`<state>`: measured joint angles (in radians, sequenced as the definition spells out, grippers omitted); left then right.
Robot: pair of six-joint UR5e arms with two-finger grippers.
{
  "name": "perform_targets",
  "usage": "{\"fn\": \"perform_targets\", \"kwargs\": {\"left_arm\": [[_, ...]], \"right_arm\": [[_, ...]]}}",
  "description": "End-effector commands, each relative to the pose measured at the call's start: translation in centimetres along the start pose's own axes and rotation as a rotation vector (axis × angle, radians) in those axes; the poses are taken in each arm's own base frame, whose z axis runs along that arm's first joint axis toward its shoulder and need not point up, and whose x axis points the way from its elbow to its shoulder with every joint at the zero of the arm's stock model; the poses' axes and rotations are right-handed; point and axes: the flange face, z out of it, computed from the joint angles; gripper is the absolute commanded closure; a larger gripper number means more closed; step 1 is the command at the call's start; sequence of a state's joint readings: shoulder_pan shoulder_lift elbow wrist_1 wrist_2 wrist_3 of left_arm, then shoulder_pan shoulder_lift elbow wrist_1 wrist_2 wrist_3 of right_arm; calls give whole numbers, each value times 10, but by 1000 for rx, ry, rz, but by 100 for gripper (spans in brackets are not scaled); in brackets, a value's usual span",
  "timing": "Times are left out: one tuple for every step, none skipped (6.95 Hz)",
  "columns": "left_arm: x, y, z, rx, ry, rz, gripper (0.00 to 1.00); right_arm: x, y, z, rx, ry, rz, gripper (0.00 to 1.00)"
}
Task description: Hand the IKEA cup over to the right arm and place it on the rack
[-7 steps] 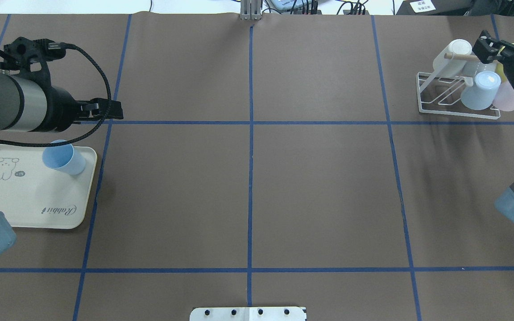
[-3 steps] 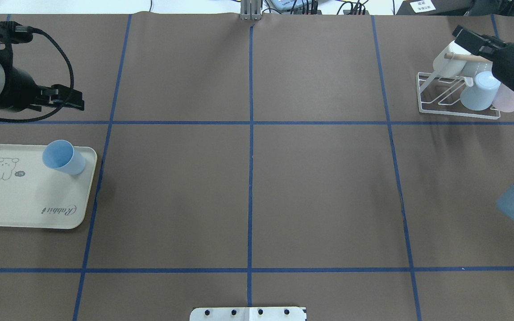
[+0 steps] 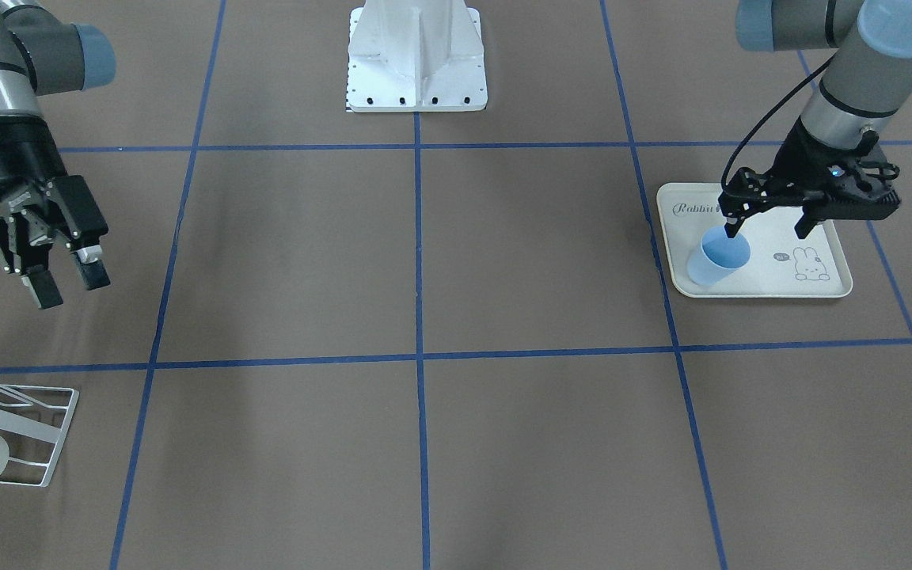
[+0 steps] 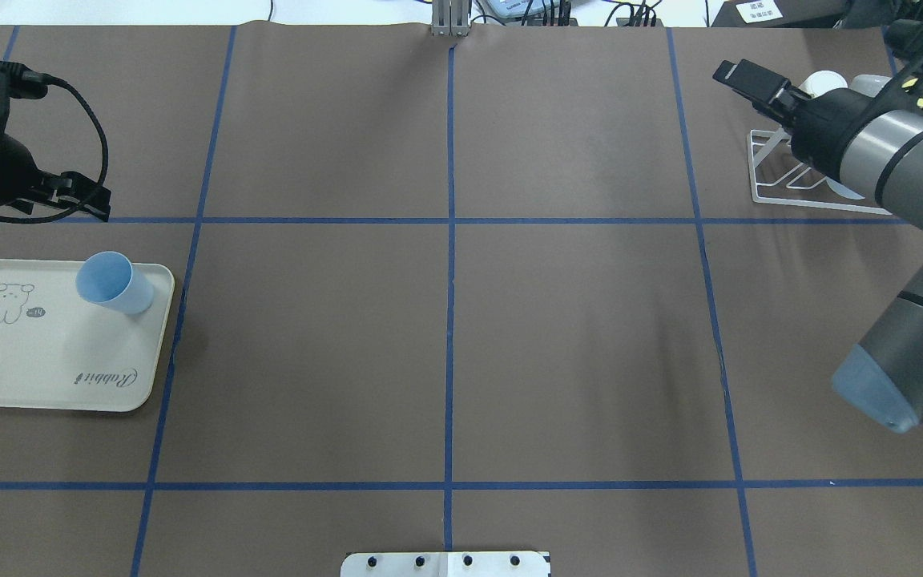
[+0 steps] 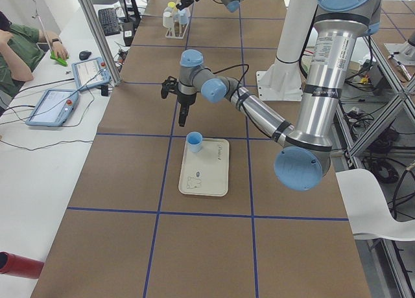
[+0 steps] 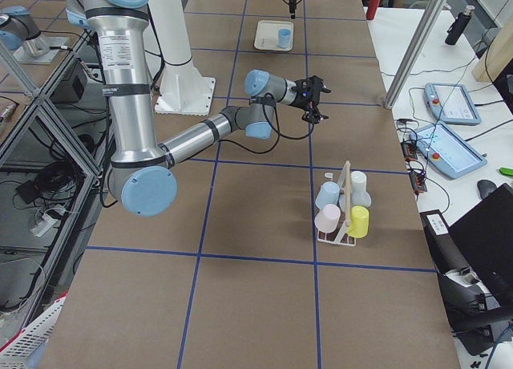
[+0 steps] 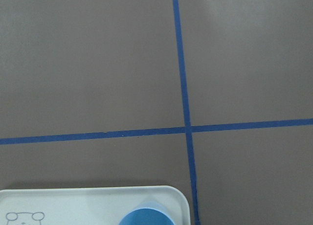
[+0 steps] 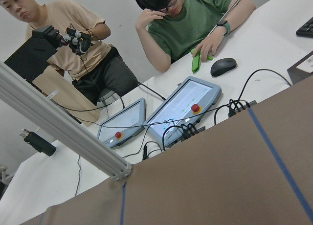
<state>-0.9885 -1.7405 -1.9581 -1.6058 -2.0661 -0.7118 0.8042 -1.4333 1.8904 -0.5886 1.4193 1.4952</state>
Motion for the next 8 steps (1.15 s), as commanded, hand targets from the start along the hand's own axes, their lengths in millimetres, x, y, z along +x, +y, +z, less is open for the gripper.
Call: {"fn": "perform_targets", "kwargs": {"left_arm": [[-22, 4, 46, -136, 17, -19, 0], [-26, 5, 52, -152, 17, -23, 0], [-33, 7, 62, -169, 4, -34, 0], [-36, 7, 67, -178, -2, -38, 0], [-42, 7, 79, -193, -14, -48, 0], [-49, 5, 91, -195, -15, -49, 0], [-55, 4, 104, -203, -21, -55, 0], [-55, 5, 107, -201, -16, -57, 0]], "right_arm": [[-40, 40, 8, -74, -66, 103, 0], [-47, 46, 10, -84, -77, 108, 0], [-49, 48, 9, -88, -80, 108, 0], [-51, 51, 10, -93, -83, 108, 0], [-51, 53, 10, -96, -84, 108, 0], [-51, 53, 10, -96, -85, 108, 0], [-51, 54, 10, -97, -84, 108, 0], [-51, 54, 10, -97, -84, 108, 0]]}}
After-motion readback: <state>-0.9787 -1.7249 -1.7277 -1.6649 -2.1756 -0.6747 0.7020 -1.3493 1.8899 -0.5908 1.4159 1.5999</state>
